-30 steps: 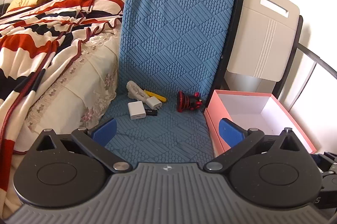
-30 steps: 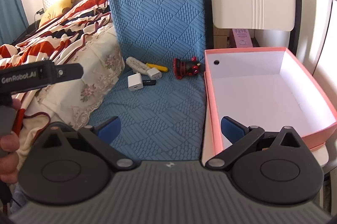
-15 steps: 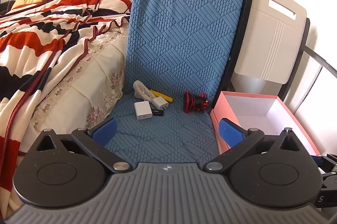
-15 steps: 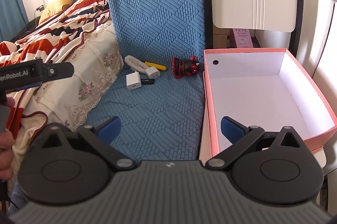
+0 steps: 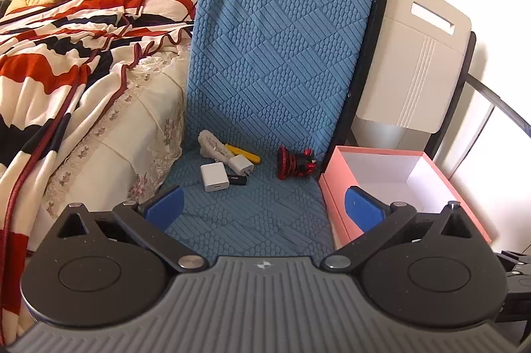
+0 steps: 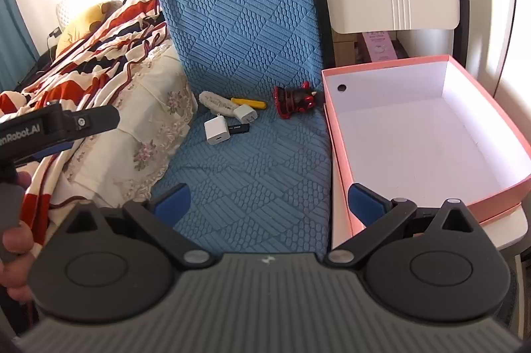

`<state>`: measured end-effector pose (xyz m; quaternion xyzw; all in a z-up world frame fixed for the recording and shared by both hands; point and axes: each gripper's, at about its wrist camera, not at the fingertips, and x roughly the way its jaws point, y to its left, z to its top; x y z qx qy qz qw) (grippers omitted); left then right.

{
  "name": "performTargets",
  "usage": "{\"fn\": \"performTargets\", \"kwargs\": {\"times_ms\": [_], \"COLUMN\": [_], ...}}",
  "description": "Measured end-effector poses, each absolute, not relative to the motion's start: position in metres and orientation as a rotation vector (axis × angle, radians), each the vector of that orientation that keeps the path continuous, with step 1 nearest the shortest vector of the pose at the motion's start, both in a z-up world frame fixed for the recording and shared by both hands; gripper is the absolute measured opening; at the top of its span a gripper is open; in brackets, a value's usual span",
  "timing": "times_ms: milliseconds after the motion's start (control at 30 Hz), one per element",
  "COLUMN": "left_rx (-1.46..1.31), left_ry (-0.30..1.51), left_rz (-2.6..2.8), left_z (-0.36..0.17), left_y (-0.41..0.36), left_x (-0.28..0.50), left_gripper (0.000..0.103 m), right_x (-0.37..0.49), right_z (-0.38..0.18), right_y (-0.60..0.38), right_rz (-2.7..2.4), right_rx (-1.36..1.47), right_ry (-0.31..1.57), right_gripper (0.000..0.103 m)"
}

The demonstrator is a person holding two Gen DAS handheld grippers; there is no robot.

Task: Organize rigid objects
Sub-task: 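Move both tools toward the small objects on the blue seat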

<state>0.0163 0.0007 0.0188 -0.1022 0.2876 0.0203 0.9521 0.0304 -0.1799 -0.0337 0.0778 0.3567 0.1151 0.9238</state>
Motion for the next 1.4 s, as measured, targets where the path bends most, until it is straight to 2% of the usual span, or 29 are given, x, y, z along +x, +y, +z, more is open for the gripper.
{"fn": "performTargets", "kwargs": {"times_ms": [500, 1133, 1400], "left_rx": [-0.170, -0.195, -0.170], "left_ry": [0.614, 0.627, 0.651], "left_rz": [0.013, 0.018, 0.035], "left_z": [-0.032, -0.047, -0.073], "left_y": [0.002, 0.008, 0.009], "left_x": [0.030, 0.029, 0.046], "left_gripper": [0.103, 0.103, 0.103], "right_x": [0.038, 0.031, 0.048], "right_z": [-0.059, -0.071, -0.102], "right_y": [-0.168, -0.166, -0.169], "right_rz": [0.244, 0.206, 0.158], "right_rx": [0.160, 0.172, 0.224], "right_ry": [0.717, 0.735, 0.771], "right_gripper": [0.103, 0.103, 0.103]}}
